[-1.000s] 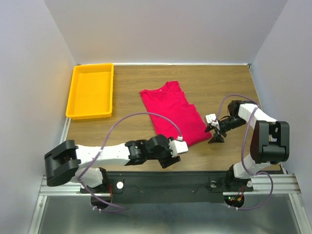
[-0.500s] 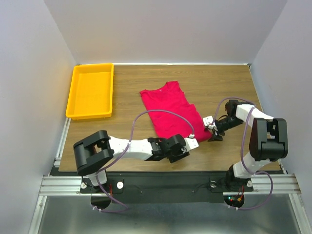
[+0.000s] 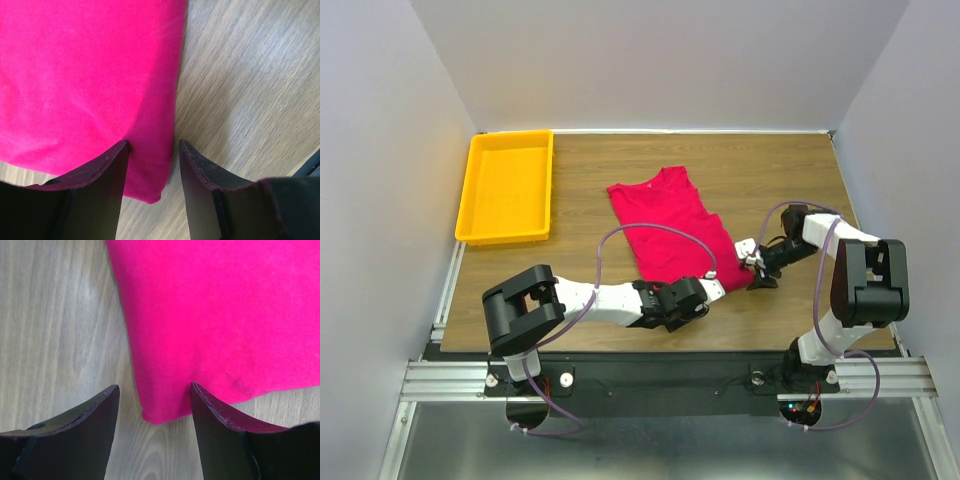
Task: Fold and stack the t-shirts
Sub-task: Fold the tshirt
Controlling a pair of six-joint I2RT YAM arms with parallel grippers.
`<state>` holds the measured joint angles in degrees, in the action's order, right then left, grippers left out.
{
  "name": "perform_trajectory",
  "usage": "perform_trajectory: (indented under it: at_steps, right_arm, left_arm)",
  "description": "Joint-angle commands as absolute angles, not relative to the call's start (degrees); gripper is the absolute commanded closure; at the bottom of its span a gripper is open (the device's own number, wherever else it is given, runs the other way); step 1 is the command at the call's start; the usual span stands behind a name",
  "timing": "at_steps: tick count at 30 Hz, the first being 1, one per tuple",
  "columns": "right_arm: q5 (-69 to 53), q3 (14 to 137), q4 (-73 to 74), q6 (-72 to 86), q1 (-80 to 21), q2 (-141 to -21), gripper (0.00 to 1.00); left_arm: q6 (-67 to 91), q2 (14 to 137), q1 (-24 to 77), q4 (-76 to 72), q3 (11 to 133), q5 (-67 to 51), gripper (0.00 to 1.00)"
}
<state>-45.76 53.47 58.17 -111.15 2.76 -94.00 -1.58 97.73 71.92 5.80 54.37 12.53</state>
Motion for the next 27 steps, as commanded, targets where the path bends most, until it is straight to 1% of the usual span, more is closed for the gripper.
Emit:
perform_trajectory:
  at_steps: [1,7,10,12,13,15,16,17,18,19,20,22,23,27]
  right_arm:
    - [-43.86,52.3,55.21,-111.01,1.67,-94.48,0.36]
    - [-41.66,50.37,51.25,-109.42,0.53,-94.66,0.38]
    - [-40.7,48.96,49.23,-108.81,0.35,-94.4,0.42]
    - [-40.43,47.82,47.47,-108.37,0.26,-94.04,0.47]
    - [-40.34,47.55,46.5,-108.28,0.26,-93.78,0.49]
    - [-40.08,46.76,45.44,-107.84,0.26,-93.43,0.58]
    - [-40.08,46.58,44.57,-107.67,0.26,-93.34,0.62]
    - [-40.08,46.41,44.21,-107.4,0.26,-93.08,0.71]
    - [-40.17,46.23,43.86,-107.05,0.26,-92.82,0.76]
    - [-40.25,46.32,43.68,-106.88,0.26,-92.64,0.8]
    - [-40.51,46.23,43.42,-106.7,0.26,-92.11,0.86]
    - [-41.22,46.58,43.42,-105.48,0.26,-91.41,0.92]
    - [-41.57,46.76,43.5,-105.03,0.35,-90.97,0.95]
    - [-42.89,47.72,43.86,-101.7,0.35,-87.72,0.99]
  left_arm:
    - [2.9,97.91,72.6,9.84,55.37,13.27,0.44]
    - [6.32,97.47,72.69,11.25,55.55,11.87,0.44]
    - [7.99,98.0,72.69,11.07,54.93,11.16,0.44]
    - [8.87,98.09,72.69,10.64,54.41,10.73,0.45]
    - [9.05,98.17,72.69,10.37,54.23,10.72,0.48]
    - [9.4,98.35,72.69,9.59,53.53,10.46,0.52]
    - [9.67,98.26,72.69,9.32,53.26,10.46,0.56]
    - [9.67,98.35,72.69,9.14,52.91,10.46,0.59]
    - [9.84,98.26,72.69,8.71,52.74,10.55,0.63]
    - [9.93,98.0,72.69,8.61,52.65,10.72,0.69]
    - [9.93,97.74,72.69,8.44,52.39,10.72,0.84]
    - [9.93,96.16,72.69,8.09,52.03,11.33,1.0]
    - [9.32,95.37,72.69,7.91,51.6,11.51,1.0]
    - [7.65,90.36,72.6,6.68,50.37,11.6,1.0]
